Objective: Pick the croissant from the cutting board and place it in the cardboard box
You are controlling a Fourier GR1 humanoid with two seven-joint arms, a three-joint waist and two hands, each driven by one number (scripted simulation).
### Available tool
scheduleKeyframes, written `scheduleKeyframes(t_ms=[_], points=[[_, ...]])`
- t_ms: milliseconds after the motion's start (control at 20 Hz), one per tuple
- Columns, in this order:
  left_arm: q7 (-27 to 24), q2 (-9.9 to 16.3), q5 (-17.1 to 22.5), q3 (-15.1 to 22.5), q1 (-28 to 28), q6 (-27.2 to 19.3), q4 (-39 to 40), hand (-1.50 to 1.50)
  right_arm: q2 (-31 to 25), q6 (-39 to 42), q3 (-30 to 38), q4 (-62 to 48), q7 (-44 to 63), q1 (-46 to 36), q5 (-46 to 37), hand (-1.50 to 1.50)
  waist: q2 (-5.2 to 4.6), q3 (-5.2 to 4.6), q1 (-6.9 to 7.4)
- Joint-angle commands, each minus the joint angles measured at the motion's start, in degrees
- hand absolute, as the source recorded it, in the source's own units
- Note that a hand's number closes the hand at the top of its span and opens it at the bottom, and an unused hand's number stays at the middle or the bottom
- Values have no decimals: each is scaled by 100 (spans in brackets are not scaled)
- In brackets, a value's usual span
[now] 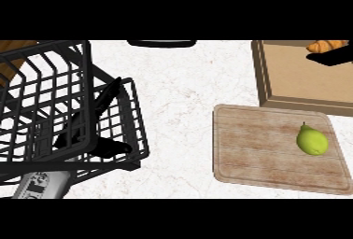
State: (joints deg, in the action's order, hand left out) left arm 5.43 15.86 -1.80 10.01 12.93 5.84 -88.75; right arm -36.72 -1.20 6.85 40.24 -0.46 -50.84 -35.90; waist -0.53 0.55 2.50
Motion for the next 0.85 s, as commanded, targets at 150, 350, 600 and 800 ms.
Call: scheduleKeyframes(t_ms=[150, 350, 600, 800], points=[[-6, -525, 83, 111, 160, -154, 147, 0, 218, -184, 383, -1417, -762, -258, 199, -150, -56, -44, -18], [-115, -368, 69, 92, -32, -65, 127, 0, 251, -207, 1033, -1549, -1309, -415, 860, -150, -46, -40, -37], [20, -395, 127, 137, -119, -78, -127, 0, 210, -410, 2142, -1554, -1932, -236, 1933, -150, -20, -29, -110], [-128, -358, 123, 75, -232, -97, -123, 0, -430, 306, 2677, -1852, -2075, -354, 2451, -150, -25, -38, -96]])
